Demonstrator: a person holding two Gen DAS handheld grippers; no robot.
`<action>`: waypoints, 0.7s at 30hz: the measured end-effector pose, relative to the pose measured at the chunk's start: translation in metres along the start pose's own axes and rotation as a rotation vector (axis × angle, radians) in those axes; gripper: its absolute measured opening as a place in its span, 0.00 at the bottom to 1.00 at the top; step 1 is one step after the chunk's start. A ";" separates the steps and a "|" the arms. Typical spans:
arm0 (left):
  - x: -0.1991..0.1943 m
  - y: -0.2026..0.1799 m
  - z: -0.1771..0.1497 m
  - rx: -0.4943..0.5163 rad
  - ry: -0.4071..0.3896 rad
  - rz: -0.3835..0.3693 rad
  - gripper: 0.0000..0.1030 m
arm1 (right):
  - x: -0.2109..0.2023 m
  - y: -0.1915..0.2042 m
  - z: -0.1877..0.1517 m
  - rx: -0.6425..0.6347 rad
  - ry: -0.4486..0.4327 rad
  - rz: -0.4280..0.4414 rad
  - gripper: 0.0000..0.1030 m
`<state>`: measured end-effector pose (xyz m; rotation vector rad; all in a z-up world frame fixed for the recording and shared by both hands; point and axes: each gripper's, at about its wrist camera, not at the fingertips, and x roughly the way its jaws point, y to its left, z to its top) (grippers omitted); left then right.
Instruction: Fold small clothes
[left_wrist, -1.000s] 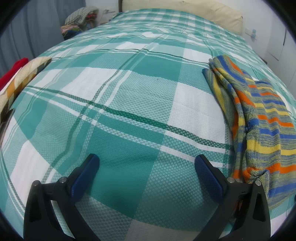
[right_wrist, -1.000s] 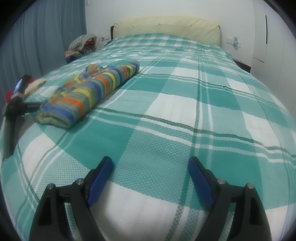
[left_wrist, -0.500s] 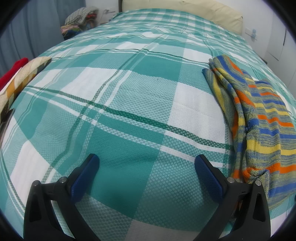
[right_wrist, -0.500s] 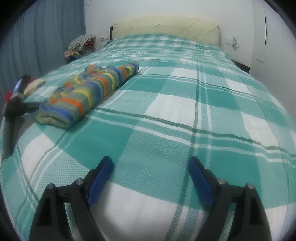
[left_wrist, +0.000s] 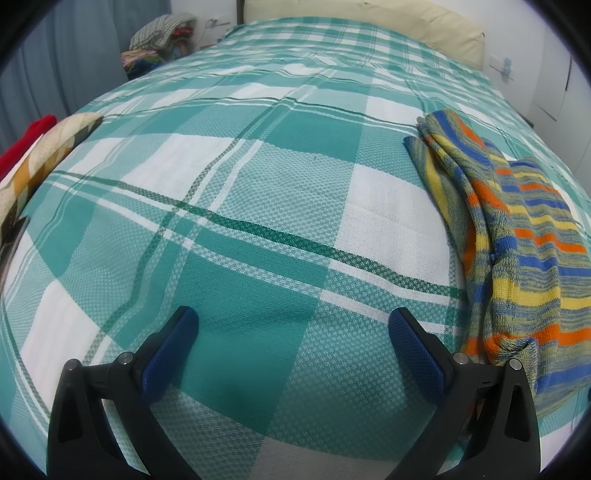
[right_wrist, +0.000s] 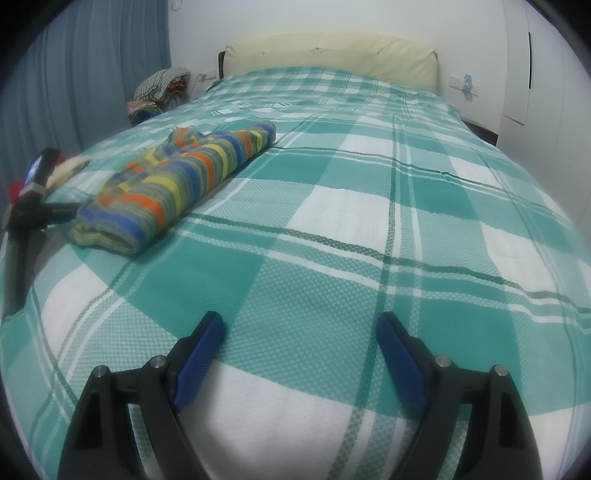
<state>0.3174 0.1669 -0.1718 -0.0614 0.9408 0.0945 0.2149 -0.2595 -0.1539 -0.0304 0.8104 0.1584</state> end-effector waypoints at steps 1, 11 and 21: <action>0.000 0.000 0.000 0.000 0.000 0.000 1.00 | 0.001 -0.001 0.000 0.000 0.001 0.000 0.82; 0.000 0.000 0.000 0.000 0.000 0.000 1.00 | 0.001 -0.004 -0.001 -0.001 -0.002 -0.005 0.82; 0.000 0.001 0.000 0.000 0.000 0.000 1.00 | 0.000 -0.004 -0.001 -0.002 -0.006 -0.006 0.82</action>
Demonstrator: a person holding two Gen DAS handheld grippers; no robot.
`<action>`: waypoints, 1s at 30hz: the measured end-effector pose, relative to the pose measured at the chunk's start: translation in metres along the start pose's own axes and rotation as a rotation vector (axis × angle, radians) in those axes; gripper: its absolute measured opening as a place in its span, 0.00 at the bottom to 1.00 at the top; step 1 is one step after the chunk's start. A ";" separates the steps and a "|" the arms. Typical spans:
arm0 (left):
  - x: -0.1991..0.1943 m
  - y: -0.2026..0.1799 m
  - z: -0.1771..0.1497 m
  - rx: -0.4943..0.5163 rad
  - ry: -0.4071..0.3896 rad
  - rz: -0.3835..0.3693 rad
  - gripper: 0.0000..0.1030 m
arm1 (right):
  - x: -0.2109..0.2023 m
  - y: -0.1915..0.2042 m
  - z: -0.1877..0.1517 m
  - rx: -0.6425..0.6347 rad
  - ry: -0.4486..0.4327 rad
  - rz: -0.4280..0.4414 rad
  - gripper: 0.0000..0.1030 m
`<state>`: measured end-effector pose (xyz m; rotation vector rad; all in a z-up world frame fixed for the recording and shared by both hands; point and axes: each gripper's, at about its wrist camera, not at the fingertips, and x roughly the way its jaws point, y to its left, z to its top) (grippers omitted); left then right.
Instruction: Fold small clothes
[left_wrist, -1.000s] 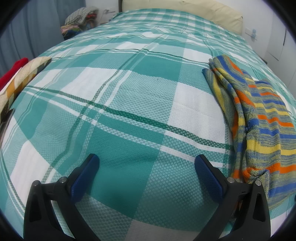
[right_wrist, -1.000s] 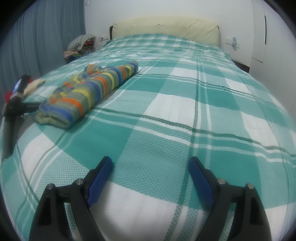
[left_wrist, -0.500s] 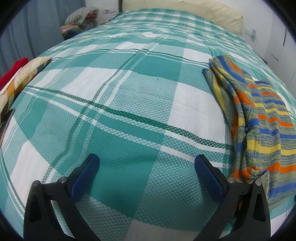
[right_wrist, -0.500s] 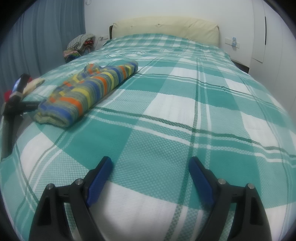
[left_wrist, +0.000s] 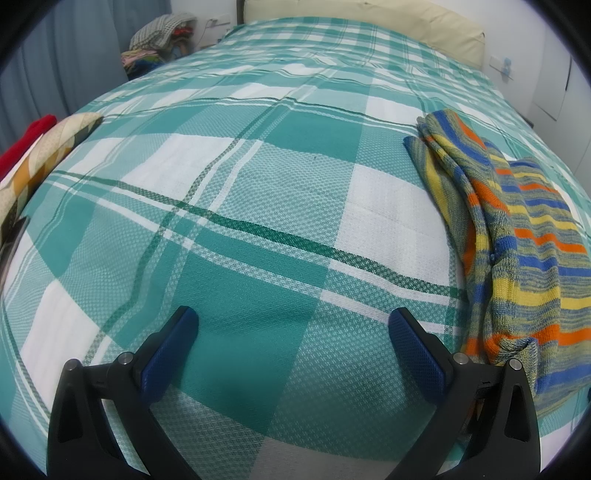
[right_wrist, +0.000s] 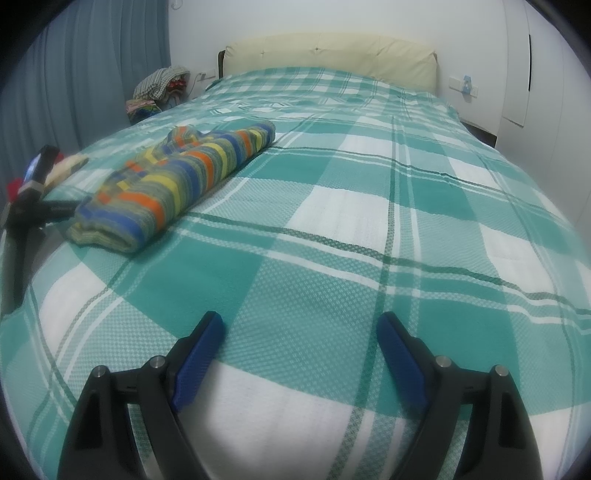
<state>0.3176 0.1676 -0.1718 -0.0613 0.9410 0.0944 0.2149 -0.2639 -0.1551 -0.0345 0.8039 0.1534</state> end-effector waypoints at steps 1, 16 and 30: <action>0.000 0.000 0.000 0.000 0.000 0.000 1.00 | 0.001 -0.001 0.000 0.001 0.001 0.001 0.83; 0.000 0.000 0.000 0.000 0.000 0.000 1.00 | 0.001 -0.006 -0.001 -0.001 0.002 0.001 0.83; 0.000 0.000 0.000 0.000 0.001 -0.001 1.00 | -0.001 -0.004 -0.001 -0.005 0.004 -0.002 0.83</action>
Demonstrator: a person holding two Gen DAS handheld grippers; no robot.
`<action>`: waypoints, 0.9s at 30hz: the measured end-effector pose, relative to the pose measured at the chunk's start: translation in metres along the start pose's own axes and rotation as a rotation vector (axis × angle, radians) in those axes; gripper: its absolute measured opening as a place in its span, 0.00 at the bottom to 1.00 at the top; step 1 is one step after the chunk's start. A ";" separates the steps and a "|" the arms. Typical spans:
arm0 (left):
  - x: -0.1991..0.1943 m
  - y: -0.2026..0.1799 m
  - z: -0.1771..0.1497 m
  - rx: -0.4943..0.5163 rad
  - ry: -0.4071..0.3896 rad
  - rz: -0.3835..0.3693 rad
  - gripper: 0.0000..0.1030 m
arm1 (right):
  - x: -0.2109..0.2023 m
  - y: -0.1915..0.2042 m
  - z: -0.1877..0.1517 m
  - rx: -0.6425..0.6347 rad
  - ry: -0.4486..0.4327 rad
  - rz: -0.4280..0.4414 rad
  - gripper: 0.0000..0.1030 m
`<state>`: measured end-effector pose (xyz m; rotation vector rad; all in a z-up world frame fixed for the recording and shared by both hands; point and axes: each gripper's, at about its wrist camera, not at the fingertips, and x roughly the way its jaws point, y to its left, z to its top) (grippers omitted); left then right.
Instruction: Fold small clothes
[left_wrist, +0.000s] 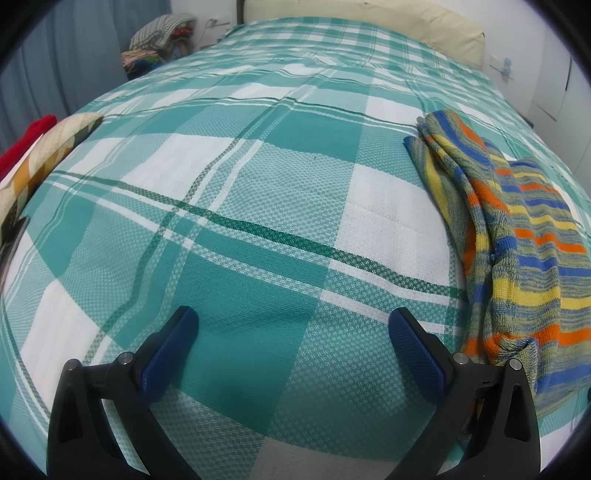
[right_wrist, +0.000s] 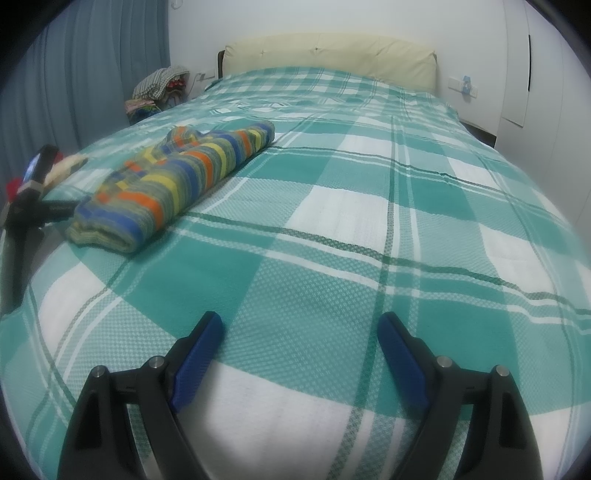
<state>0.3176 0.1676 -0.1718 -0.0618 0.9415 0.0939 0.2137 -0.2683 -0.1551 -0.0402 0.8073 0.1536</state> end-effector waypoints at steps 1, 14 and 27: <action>0.000 0.000 0.000 0.000 0.000 0.000 1.00 | -0.001 -0.002 -0.001 0.001 0.000 0.001 0.83; 0.000 0.000 0.000 0.000 0.000 0.000 1.00 | -0.001 0.001 0.000 0.001 -0.002 0.003 0.83; 0.000 -0.001 0.000 0.003 0.001 0.003 1.00 | -0.001 0.003 0.000 -0.002 0.008 0.013 0.86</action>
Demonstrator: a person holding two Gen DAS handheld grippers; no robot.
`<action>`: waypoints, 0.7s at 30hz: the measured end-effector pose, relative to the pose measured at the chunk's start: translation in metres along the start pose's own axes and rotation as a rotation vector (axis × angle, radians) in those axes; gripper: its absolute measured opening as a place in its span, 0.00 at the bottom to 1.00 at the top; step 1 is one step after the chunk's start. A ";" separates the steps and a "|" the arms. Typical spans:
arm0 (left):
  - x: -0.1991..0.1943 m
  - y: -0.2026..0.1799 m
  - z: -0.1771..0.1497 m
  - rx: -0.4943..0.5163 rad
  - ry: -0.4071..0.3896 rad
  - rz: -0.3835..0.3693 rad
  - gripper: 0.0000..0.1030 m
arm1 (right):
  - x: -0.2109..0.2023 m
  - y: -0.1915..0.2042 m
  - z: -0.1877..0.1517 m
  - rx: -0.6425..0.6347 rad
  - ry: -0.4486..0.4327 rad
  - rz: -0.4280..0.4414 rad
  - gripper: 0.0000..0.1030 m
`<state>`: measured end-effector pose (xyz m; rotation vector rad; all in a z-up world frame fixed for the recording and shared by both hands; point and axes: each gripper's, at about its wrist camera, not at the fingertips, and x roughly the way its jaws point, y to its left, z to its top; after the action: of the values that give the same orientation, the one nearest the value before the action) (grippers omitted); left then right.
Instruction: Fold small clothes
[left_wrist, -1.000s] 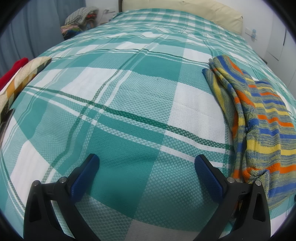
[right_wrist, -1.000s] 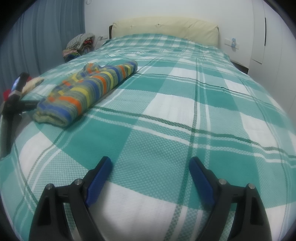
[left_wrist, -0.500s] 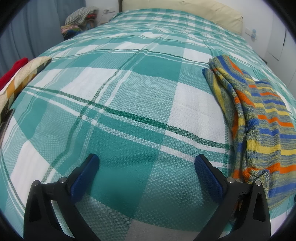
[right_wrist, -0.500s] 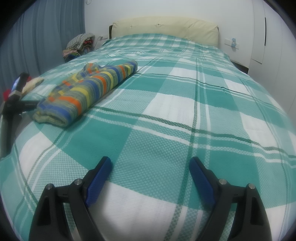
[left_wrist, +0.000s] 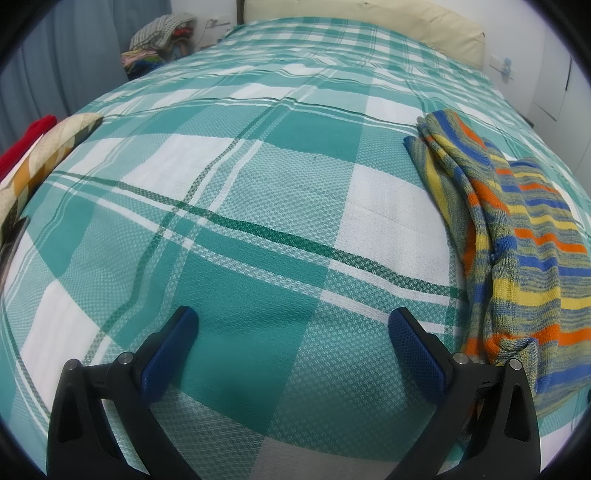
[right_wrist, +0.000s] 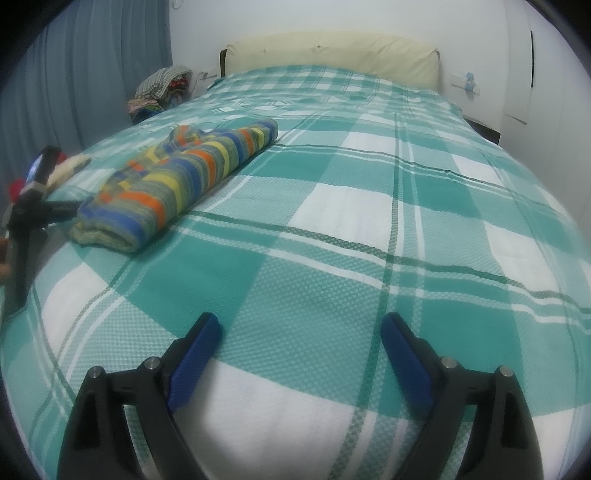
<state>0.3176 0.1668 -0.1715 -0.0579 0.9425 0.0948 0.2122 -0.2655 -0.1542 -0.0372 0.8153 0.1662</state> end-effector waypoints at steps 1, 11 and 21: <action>0.000 0.001 0.000 0.000 -0.001 0.000 1.00 | -0.001 0.000 -0.001 0.001 0.001 0.003 0.87; -0.016 0.018 0.014 -0.013 0.115 -0.105 0.97 | -0.008 -0.013 0.006 0.067 0.005 0.134 0.89; -0.020 -0.036 0.067 0.068 0.094 -0.413 0.94 | 0.039 -0.024 0.116 0.323 0.026 0.495 0.89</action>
<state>0.3636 0.1356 -0.1154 -0.1942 1.0094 -0.3240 0.3264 -0.2726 -0.1037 0.4708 0.8576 0.4984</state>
